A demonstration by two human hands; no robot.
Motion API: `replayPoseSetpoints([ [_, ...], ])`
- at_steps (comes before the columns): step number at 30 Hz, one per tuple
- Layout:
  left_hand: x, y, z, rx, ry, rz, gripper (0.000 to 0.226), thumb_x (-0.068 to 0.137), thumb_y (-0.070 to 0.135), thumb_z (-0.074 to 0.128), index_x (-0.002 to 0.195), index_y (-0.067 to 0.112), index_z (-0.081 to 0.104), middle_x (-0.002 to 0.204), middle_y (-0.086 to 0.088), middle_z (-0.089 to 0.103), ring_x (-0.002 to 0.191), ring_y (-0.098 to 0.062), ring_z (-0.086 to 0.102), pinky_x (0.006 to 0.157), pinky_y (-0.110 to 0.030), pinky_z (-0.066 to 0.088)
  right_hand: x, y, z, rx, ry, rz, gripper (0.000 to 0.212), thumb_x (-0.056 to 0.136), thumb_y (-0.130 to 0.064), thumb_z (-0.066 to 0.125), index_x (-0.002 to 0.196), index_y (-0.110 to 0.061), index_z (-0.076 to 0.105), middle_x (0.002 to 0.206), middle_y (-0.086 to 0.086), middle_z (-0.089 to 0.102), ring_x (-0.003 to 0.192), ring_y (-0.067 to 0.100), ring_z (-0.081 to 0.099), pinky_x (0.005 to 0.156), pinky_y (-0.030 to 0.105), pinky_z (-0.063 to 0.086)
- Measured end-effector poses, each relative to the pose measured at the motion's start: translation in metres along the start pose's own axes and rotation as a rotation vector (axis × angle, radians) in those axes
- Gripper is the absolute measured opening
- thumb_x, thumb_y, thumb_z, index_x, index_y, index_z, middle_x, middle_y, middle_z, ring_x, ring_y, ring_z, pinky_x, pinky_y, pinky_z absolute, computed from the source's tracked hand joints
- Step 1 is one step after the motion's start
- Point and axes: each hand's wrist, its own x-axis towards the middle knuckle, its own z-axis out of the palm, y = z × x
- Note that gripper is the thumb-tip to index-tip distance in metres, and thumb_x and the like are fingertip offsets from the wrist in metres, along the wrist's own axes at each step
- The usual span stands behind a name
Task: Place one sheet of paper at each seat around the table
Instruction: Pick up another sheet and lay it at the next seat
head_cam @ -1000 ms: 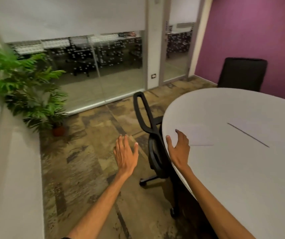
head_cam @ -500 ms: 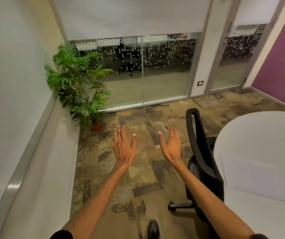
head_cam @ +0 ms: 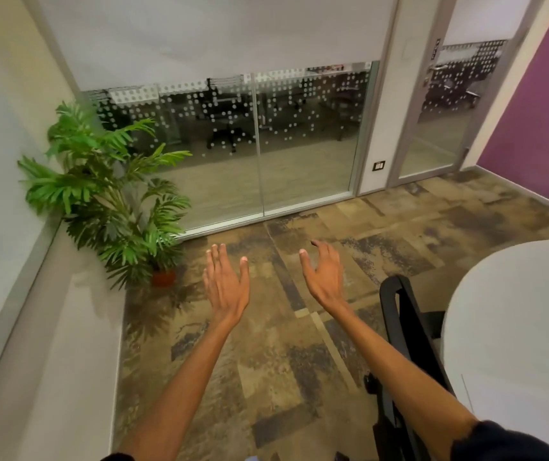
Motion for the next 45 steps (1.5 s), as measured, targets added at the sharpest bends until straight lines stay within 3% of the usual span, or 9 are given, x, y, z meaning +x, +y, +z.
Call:
replayPoseSetpoints([
  [8, 0.129, 0.014, 0.08, -0.051, -0.086, 0.071, 0.066, 0.102, 0.044, 0.035, 0.156, 0.01, 0.018, 0.165, -0.008, 0.011, 0.153, -0.022, 0.006, 0.124, -0.046, 0.012, 0.12, 0.045, 0.059, -0.049, 0.08, 0.088, 0.042, 0.097, -0.042, 0.048, 0.129, -0.016, 0.056, 0.128, 0.001, 0.059, 0.12, 0.016, 0.051, 0.104, 0.037, 0.041],
  [14, 0.247, 0.031, 0.139, -0.076, -0.161, 0.169, 0.069, 0.101, 0.048, 0.035, 0.156, 0.009, 0.017, 0.165, -0.01, 0.011, 0.154, -0.022, 0.004, 0.125, -0.044, 0.008, 0.224, 0.062, 0.093, -0.081, 0.175, 0.189, 0.042, 0.098, -0.044, 0.044, 0.128, -0.018, 0.057, 0.126, 0.001, 0.06, 0.118, 0.014, 0.05, 0.096, 0.024, 0.032],
  [24, 0.374, 0.1, 0.239, -0.063, -0.312, 0.343, 0.075, 0.1, 0.053, 0.03, 0.156, 0.007, 0.01, 0.164, -0.016, 0.003, 0.153, -0.027, -0.002, 0.125, -0.046, 0.006, 0.354, 0.104, 0.089, -0.089, 0.36, 0.286, 0.037, 0.098, -0.04, 0.043, 0.124, -0.018, 0.058, 0.124, 0.001, 0.06, 0.118, 0.016, 0.051, 0.103, 0.041, 0.042],
  [31, 0.415, 0.206, 0.341, -0.18, -0.425, 0.472, 0.076, 0.101, 0.05, 0.031, 0.155, 0.002, 0.009, 0.164, -0.018, 0.002, 0.153, -0.028, -0.004, 0.125, -0.046, 0.006, 0.436, 0.181, 0.042, -0.152, 0.457, 0.353, 0.038, 0.1, -0.039, 0.044, 0.127, -0.017, 0.058, 0.127, 0.0, 0.059, 0.121, 0.016, 0.051, 0.104, 0.04, 0.041],
  [36, 0.441, 0.307, 0.423, -0.207, -0.473, 0.581, 0.075, 0.101, 0.051, 0.029, 0.156, 0.003, 0.009, 0.164, -0.015, 0.003, 0.153, -0.026, -0.004, 0.125, -0.044, 0.004, 0.497, 0.241, -0.019, -0.218, 0.555, 0.406, 0.039, 0.101, -0.035, 0.044, 0.129, -0.01, 0.057, 0.128, 0.005, 0.06, 0.121, 0.02, 0.052, 0.105, 0.04, 0.04],
  [45, 0.446, 0.491, 0.536, -0.252, -0.566, 0.802, 0.079, 0.098, 0.06, 0.02, 0.157, 0.009, 0.006, 0.165, -0.013, -0.001, 0.153, -0.026, -0.006, 0.124, -0.042, 0.001, 0.556, 0.341, -0.133, -0.344, 0.659, 0.523, 0.048, 0.101, -0.042, 0.039, 0.139, -0.015, 0.048, 0.14, 0.004, 0.053, 0.129, 0.021, 0.047, 0.109, 0.041, 0.038],
])
